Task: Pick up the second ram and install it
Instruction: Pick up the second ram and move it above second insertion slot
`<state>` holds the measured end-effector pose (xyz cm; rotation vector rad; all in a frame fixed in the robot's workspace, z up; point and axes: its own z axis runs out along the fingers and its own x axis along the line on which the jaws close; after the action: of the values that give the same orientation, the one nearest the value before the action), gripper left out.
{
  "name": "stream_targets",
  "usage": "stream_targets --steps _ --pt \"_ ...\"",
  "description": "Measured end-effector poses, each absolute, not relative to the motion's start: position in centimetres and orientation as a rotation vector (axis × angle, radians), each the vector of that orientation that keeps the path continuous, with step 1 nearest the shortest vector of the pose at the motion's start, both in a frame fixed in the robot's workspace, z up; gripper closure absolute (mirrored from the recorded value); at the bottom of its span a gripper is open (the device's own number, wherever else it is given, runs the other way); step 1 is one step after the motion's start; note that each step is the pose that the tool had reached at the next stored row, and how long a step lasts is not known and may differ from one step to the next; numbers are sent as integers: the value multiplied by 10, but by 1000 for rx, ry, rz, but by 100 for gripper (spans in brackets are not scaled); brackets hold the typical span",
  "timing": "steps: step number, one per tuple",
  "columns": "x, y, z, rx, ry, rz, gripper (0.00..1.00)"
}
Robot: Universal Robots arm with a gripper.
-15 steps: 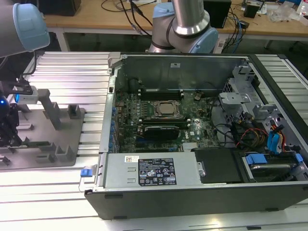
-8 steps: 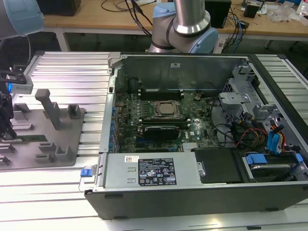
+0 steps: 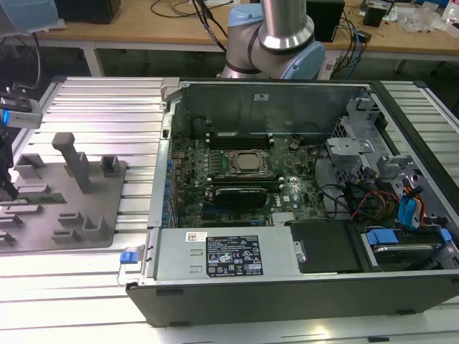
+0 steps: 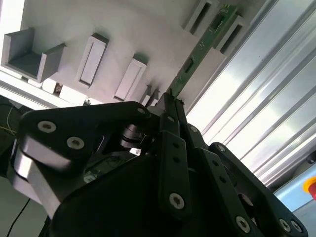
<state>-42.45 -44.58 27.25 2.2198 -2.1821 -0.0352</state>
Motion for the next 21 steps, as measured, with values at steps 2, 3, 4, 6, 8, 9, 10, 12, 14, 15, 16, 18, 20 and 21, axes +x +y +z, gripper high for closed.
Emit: stream_targets --steps 2,3,4,6,8,9,10,12,14,15,16,18,20,21 --pt "-424 -446 279 2220 -2182 -35 91" --pt "-425 -446 282 2220 -2183 -35 91" --pt "-424 -446 284 2220 -2182 -35 91" --pt "-424 -446 287 2220 -2183 -34 91" --pt "-424 -446 293 2220 -2183 -34 91" --pt "-424 -446 298 2220 -2183 -34 91" --pt "-424 -446 301 2220 -2183 -34 91" --pt "-424 -446 305 2221 -2183 -33 91" --pt "-424 -446 308 2221 -2183 -33 91" --pt "-425 -446 310 2221 -2183 -33 91" --pt "-424 -446 312 2221 -2183 -33 91" --pt "-425 -446 318 2221 -2183 -33 91" --pt "-425 -446 322 2221 -2183 -33 91" --pt "-425 -446 324 2221 -2183 -33 91"
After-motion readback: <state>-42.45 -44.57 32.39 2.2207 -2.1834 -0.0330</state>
